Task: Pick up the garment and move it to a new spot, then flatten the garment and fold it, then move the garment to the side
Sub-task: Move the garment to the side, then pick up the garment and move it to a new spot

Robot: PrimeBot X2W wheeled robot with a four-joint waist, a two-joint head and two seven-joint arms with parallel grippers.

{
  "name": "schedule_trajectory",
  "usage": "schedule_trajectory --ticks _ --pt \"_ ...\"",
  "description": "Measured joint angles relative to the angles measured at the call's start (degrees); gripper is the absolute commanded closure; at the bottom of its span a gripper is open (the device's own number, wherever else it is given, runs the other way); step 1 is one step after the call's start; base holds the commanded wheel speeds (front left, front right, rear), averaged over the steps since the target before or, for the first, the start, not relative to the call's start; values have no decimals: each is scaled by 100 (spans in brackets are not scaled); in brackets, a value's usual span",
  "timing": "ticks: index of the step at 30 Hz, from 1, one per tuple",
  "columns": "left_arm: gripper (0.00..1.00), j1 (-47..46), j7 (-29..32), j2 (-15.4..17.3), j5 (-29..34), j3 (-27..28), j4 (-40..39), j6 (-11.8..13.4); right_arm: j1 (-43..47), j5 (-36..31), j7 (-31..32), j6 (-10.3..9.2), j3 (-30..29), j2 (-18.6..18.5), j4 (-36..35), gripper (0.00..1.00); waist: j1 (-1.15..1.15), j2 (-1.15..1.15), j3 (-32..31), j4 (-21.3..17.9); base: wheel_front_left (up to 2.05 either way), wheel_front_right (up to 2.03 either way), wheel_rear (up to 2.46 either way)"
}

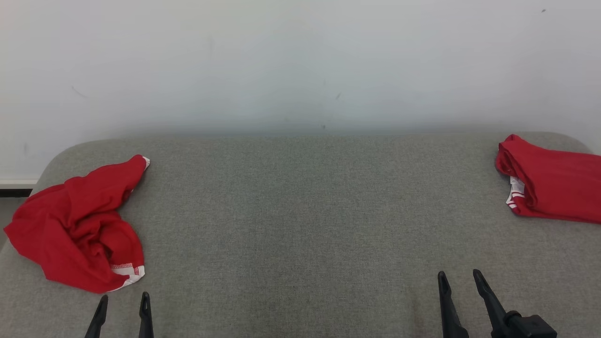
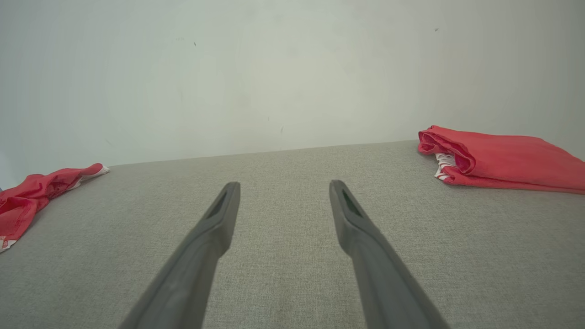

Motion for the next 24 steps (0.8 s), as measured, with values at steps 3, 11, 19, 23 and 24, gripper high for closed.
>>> schedule_trajectory --ticks 3,11,19,23,24 --pt "0 0 5 10 -1 -29 9 2 -3 -7 -10 0 5 0 10 0 0 0 1 -6 0 0 0" --pt "0 1 30 49 -8 -85 5 -1 -8 -25 -5 0 7 1 16 0 0 0 0 -11 0 0 0" --pt "0 0 36 74 -42 -145 8 8 -1 -41 -4 0 -41 2 10 0 0 0 -8 30 0 0 0" --pt "0 -2 38 104 -51 -153 15 26 24 -43 13 0 -35 3 -9 0 0 0 -16 119 0 0 0" --pt "0 -4 44 118 -51 -151 15 31 26 -42 13 0 -41 4 -11 0 0 0 -16 148 0 0 0"
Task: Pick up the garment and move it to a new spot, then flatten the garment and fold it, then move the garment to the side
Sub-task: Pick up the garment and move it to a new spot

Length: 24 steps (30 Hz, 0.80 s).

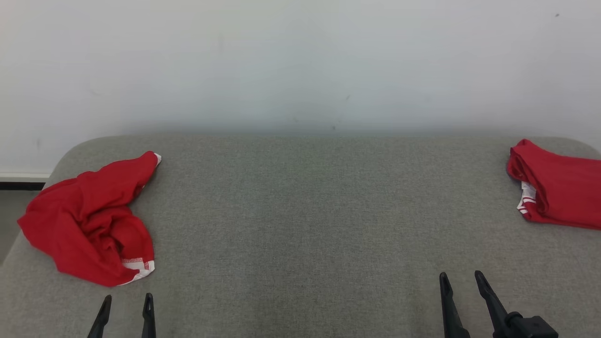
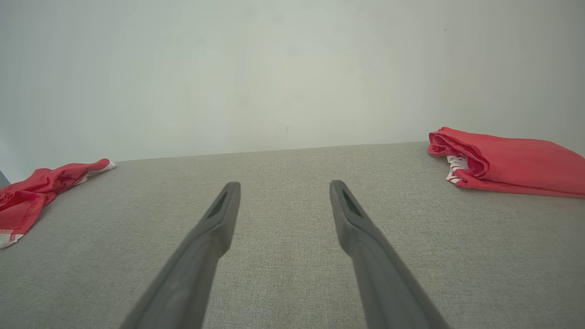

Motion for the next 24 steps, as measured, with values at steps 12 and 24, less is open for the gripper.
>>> schedule_trajectory --ticks 12,24 --pt "0 -23 160 162 -11 34 -83 68 54 154 -55 0 19 2 124 0 0 0 16 712 0 0 0" --pt "0 51 260 276 -112 172 -132 179 26 207 -107 0 44 4 245 0 0 0 28 1600 0 0 0"
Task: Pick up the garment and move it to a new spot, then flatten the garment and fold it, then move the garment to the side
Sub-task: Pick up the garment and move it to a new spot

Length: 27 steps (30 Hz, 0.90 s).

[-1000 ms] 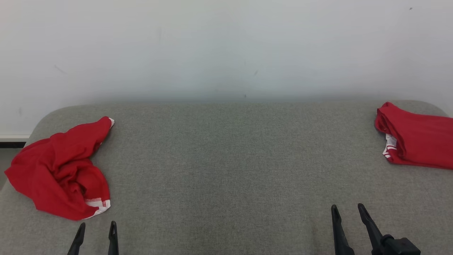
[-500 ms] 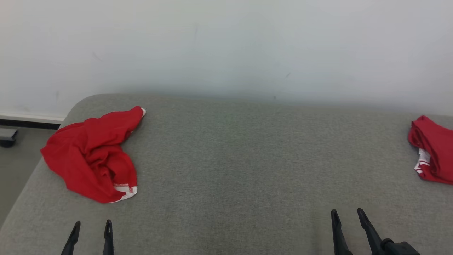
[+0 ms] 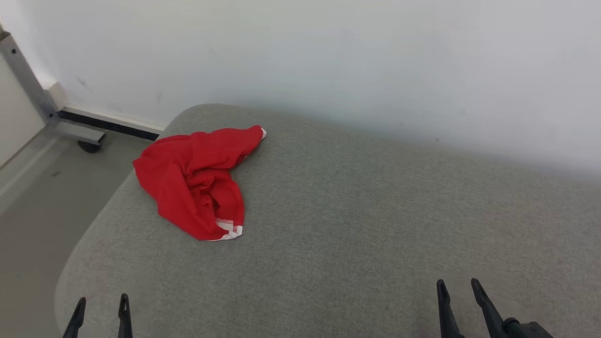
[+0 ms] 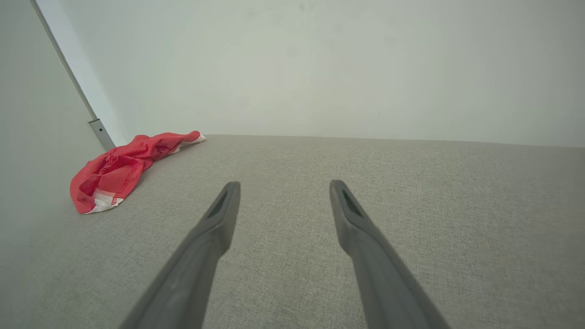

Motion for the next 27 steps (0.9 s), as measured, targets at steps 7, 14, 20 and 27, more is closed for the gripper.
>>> schedule_trajectory --ticks 7,14,20,27 --pt "0 31 40 57 -81 75 -24 52 0 49 -22 0 25 1 32 0 0 0 -8 535 0 0 0" --pt "0 85 42 116 -100 108 -40 92 -2 51 -27 0 29 1 29 0 0 0 -11 845 0 0 0" --pt "0 135 43 148 -134 148 -85 151 -2 52 -30 0 47 2 18 0 0 0 2 958 0 0 0" --pt "0 161 33 158 -259 210 -60 201 -24 9 -29 0 37 3 7 0 0 0 41 846 0 0 0"
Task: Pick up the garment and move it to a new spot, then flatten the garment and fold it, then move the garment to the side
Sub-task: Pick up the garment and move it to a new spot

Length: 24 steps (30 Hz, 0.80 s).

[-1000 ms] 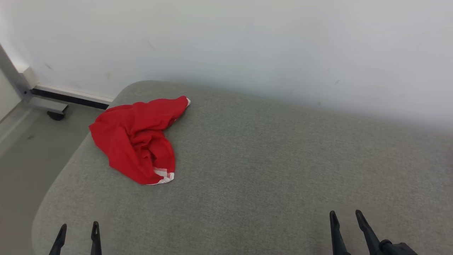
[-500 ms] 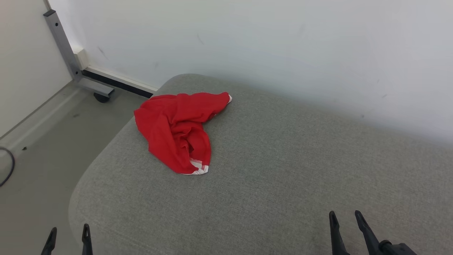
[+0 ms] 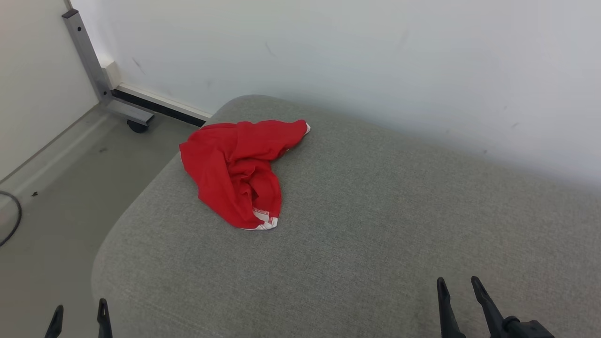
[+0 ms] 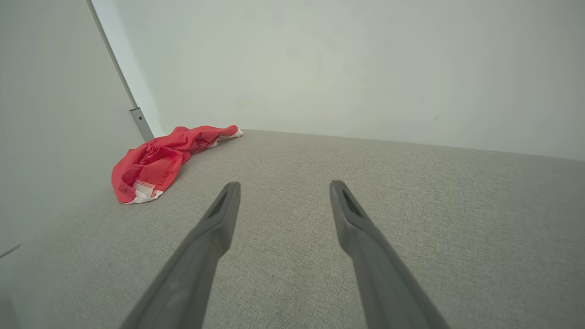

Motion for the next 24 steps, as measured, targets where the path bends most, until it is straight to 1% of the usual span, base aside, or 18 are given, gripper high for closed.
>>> schedule_trajectory --ticks 3,6,10,13,16,24 --pt "0 -133 -10 -8 -52 3 47 -10 -30 -87 20 0 -43 0 -67 0 -1 0 56 -94 0 0 0" --pt "0 -509 1 101 -27 -32 118 -64 -88 -187 89 0 -113 -4 -178 0 -1 0 154 -199 0 0 0" --pt "0 -1218 36 233 -83 -16 221 -164 -193 -264 201 0 -140 -35 -344 0 -1 0 324 -374 0 0 0" --pt "0 -1837 60 377 -171 18 344 -283 -332 -293 288 0 -166 -125 -525 0 -1 0 499 -519 0 0 0" --pt "0 -2509 69 424 -293 67 510 -364 -500 -327 387 0 -172 -241 -715 0 0 1 732 -664 0 0 0" --pt "0 -3910 63 738 -535 178 1304 -577 -820 -426 567 0 -293 -393 -1246 0 1 1 1407 -1146 0 0 0"
